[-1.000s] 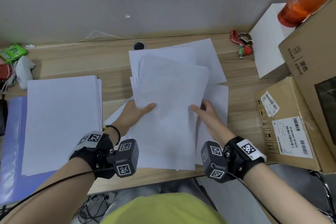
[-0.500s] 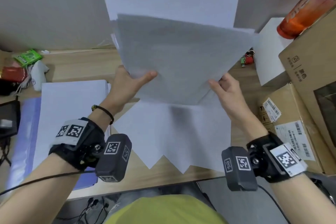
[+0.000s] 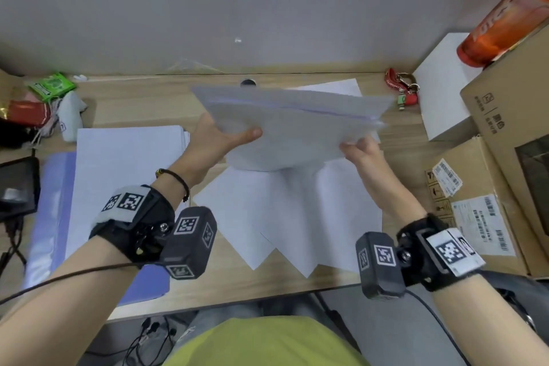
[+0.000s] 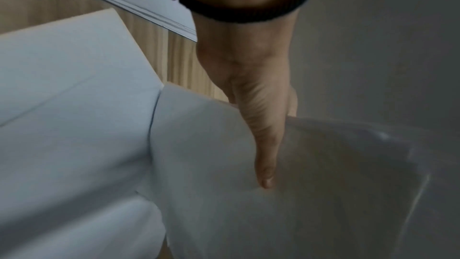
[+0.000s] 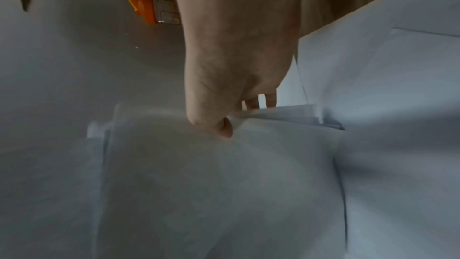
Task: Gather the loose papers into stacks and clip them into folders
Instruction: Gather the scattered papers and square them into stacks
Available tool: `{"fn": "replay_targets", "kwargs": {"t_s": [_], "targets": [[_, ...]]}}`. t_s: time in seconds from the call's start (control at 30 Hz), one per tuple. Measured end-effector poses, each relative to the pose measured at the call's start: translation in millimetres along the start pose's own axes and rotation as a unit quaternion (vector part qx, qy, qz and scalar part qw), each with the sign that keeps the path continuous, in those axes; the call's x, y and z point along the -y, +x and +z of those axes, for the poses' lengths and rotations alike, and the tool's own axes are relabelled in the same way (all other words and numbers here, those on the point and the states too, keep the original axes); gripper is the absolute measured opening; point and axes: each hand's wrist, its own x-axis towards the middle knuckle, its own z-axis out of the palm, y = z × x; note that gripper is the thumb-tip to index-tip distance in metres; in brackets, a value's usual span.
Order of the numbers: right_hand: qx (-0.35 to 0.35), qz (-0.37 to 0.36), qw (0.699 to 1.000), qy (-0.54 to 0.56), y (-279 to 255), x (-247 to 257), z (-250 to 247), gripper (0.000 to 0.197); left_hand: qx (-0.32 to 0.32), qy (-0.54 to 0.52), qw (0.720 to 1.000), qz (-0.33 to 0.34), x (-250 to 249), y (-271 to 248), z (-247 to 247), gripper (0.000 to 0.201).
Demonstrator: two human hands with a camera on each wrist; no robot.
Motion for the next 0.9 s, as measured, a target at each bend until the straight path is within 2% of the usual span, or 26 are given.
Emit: {"fn": "replay_targets", "kwargs": {"t_s": [0.07, 0.13, 0.23, 0.33, 0.4, 0.5, 0.6, 0.7, 0.77, 0.9], "targets": [[0.008, 0.013, 1.0, -0.012, 3.3, -1.3, 3.5, 0.03, -0.005, -0.001, 1.0, -0.016, 4.8, 1.7, 0.8, 0.043], [0.018, 0.011, 1.0, -0.013, 1.8, 5.5, 7.4, 0.031, -0.02, -0.012, 1.0, -0.017, 1.7, 1.2, 4.3, 0.034], [-0.024, -0.036, 0.999, 0.018, -4.0, 25.7, 8.1, 0.026, -0.033, -0.016, 0.999, 0.029, -15.6, -1.2, 6.3, 0.023], [-0.036, -0.088, 0.992, 0.081, -11.3, 33.6, 3.7, 0.032, -0.036, -0.034, 0.997, 0.063, -26.5, -5.1, -0.4, 0.025], [-0.03, -0.054, 0.996, 0.059, -10.0, 18.7, 6.6, 0.037, -0.024, -0.042, 0.998, 0.039, -18.7, -6.9, -2.8, 0.033], [-0.005, 0.017, 1.0, 0.007, -3.9, -12.0, 18.2, 0.043, 0.01, -0.023, 0.998, -0.054, 11.1, -8.9, 0.3, 0.051], [-0.002, 0.032, 0.999, 0.024, -2.8, -22.2, 27.3, 0.046, -0.01, -0.038, 0.995, -0.094, 29.5, -12.6, 2.6, 0.047], [0.008, 0.016, 1.0, 0.018, -3.1, -22.9, 26.5, 0.035, -0.046, -0.044, 0.995, -0.082, 26.6, -12.9, 3.6, 0.036], [0.026, 0.01, 0.999, 0.031, -4.1, -18.1, 24.3, 0.036, -0.073, -0.042, 0.994, -0.069, 20.7, -8.8, 2.3, 0.036], [0.084, 0.043, 0.995, 0.039, -3.5, -17.5, 21.4, 0.034, -0.105, -0.052, 0.992, -0.053, 16.2, 3.1, 1.3, 0.037]]}}
